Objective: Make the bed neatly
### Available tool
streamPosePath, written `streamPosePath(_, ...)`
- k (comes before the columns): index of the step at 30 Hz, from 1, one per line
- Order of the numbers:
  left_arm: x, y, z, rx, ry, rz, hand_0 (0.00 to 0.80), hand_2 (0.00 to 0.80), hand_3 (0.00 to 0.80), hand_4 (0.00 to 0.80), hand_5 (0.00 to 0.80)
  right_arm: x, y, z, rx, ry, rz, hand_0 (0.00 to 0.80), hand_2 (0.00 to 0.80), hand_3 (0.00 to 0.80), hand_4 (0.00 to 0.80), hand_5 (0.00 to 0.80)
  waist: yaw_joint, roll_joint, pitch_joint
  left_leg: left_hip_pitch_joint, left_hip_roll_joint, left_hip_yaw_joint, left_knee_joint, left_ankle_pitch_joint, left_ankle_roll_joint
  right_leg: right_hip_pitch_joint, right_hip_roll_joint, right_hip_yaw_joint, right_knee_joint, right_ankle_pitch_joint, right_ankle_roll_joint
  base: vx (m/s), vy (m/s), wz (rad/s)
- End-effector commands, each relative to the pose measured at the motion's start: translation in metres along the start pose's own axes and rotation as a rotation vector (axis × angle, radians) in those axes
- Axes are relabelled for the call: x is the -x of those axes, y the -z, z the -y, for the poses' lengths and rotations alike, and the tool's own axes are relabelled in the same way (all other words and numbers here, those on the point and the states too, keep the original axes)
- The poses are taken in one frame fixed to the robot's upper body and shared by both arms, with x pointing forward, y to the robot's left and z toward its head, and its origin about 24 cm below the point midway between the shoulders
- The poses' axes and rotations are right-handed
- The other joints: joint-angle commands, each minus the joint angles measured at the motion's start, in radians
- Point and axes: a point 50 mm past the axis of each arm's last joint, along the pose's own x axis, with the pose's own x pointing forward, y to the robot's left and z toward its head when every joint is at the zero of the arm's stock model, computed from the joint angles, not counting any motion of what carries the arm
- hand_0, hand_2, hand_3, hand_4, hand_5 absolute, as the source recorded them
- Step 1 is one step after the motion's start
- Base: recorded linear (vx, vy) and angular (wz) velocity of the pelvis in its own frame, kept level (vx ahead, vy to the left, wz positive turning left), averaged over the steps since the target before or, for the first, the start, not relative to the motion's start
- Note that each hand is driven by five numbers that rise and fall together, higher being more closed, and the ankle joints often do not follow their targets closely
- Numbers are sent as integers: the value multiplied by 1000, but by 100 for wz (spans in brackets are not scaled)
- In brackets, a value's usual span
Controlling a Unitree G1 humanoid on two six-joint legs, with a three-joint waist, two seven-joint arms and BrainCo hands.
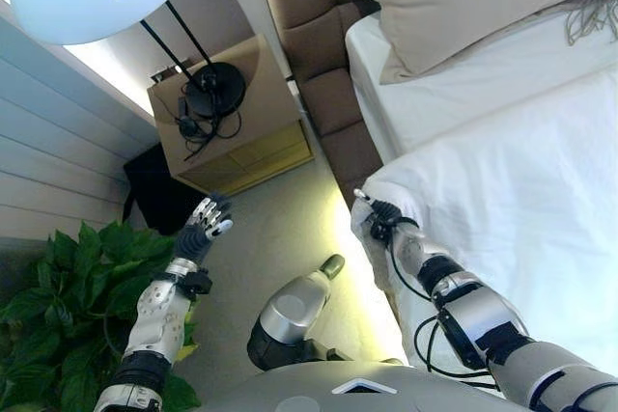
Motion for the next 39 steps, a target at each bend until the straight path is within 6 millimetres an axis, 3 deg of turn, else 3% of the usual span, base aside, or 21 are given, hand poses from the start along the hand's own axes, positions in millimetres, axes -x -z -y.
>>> streamPosePath(1,-7,-15,7,-58,40,81,0,0,0,0,0,0,6,-36,-55,-92,-14,0,0,0,0,0,10,8,-14,-64,72,32,48,25,-55,-43,-95,48,51,194,-15,-18,3,-10)
streamPosePath(13,-9,-11,13,-22,13,116,0,0,0,0,0,7,64,-17,-156,-77,-231,0,0,0,0,0,-19,27,-13,-63,75,45,24,29,-50,-76,-103,61,56,189,-7,-41,22,-6)
streamPosePath(19,-11,-8,18,-3,8,128,0,0,0,0,0,9,72,-3,-204,62,-269,0,0,0,0,0,-34,40,-11,-65,76,52,17,33,-51,-88,-107,65,67,180,-9,-37,41,-6)
streamPosePath(28,-7,-4,22,21,-15,132,0,0,0,0,0,16,84,43,-359,209,-292,0,0,0,0,0,-59,58,-7,-57,78,59,3,33,-53,-100,-110,67,79,168,-12,-11,10,-1)
streamPosePath(39,2,6,24,45,-43,121,0,0,0,0,0,31,111,72,-533,231,-263,0,0,0,0,0,-98,50,-36,-19,99,77,-34,32,-54,-103,-90,84,62,160,-15,-8,3,-5)
